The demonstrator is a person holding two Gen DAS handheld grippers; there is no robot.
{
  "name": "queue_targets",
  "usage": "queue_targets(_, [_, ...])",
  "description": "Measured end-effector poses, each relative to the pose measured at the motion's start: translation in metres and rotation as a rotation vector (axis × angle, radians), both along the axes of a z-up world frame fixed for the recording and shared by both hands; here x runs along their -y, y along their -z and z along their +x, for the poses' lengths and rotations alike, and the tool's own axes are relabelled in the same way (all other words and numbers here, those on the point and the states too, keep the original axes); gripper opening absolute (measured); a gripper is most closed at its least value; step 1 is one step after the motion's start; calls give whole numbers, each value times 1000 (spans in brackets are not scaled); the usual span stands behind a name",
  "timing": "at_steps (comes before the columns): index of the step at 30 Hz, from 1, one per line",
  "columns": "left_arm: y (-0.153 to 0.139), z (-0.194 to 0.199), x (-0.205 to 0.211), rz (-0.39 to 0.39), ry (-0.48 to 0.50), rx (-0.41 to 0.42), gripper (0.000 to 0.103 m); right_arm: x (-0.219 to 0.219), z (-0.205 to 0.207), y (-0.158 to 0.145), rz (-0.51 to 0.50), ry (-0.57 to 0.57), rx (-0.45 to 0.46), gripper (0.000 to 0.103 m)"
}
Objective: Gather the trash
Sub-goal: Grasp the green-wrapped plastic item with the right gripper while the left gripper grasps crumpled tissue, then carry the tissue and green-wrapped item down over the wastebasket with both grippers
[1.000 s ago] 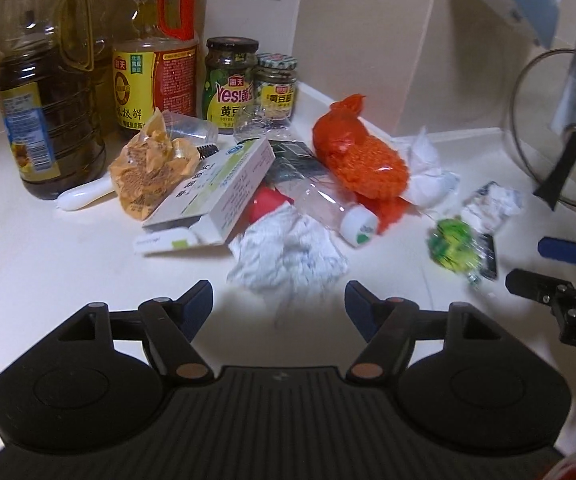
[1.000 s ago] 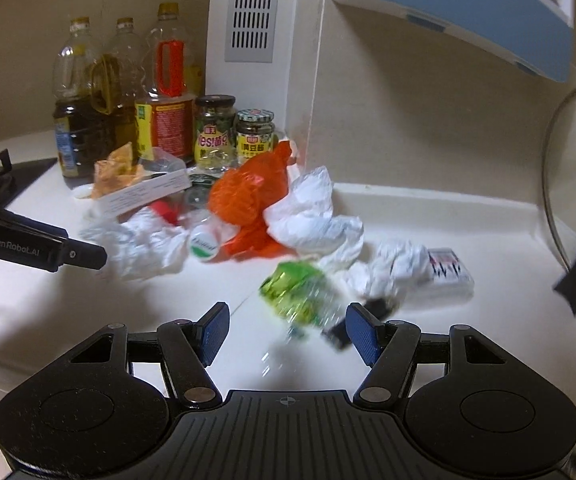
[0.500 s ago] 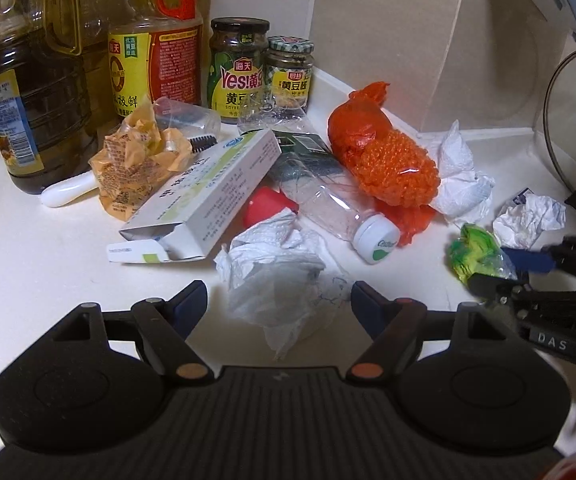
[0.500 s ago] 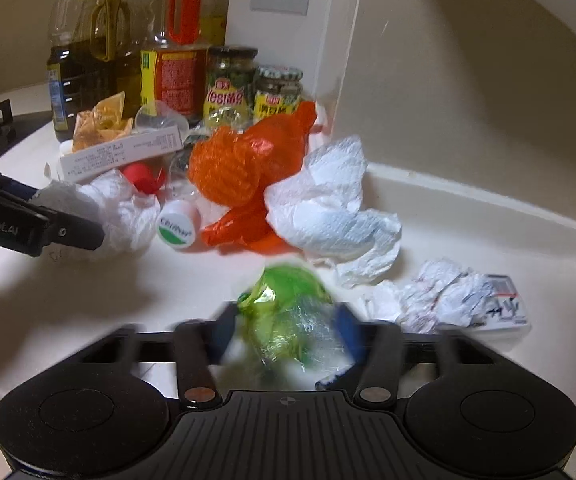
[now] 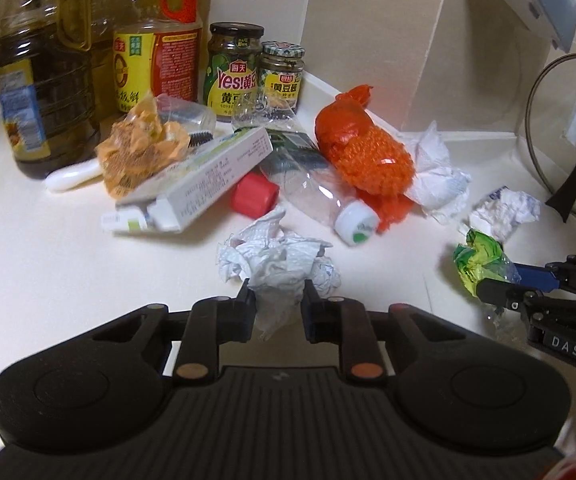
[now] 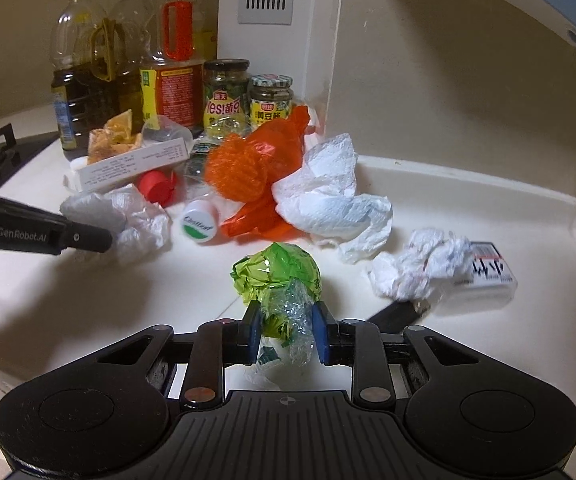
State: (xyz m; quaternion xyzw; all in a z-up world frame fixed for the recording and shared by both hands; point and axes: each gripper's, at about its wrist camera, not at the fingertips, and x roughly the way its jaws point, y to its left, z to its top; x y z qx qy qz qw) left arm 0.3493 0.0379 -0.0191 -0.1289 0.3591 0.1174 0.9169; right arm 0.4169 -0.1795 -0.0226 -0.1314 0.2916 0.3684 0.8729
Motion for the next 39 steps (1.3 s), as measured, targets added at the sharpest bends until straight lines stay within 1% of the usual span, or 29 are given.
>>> queue_targets(6, [-7,-46,3,-36,4,22,18,7,-35,-5,22,8,-21,27])
queue_targets(10, [-15,-77,6,-59,29,44,18,9,-62,-10,42,22,-34,27])
queue_targets(16, [-24,-126,16,-83,109,56,18,9,-112,-17,64,26,-83,27])
queue_targets(21, [-22,-166,21,-110,177,41,18,9,-159,-13,35,28,-120,27])
queue_targets(23, [-20,-181,24,-101,211,27,18,8,-178,-10,5,28,-125,27])
queue_targets(26, [-7,-199,29,-111,249,-10,18,6,-200,3,-37,28,-142,27])
queue_targets(30, [19,-208,35,-109,284,-95,18,-3,-220,27,-111,17,-169,27])
queue_targets(33, [40,-210,38,-115,277,-158,18,-11,-226,47,-176,-20,-180,27])
queue_targets(35, [53,-208,38,-121,258,-192,18,-16,-224,62,-213,-51,-186,27])
queue_targets(36, [60,-205,38,-126,248,-209,18,-19,-223,69,-207,-55,-207,27])
queue_targets(39, [80,-199,41,-136,225,-264,18,-28,-217,92,-263,-93,-220,27])
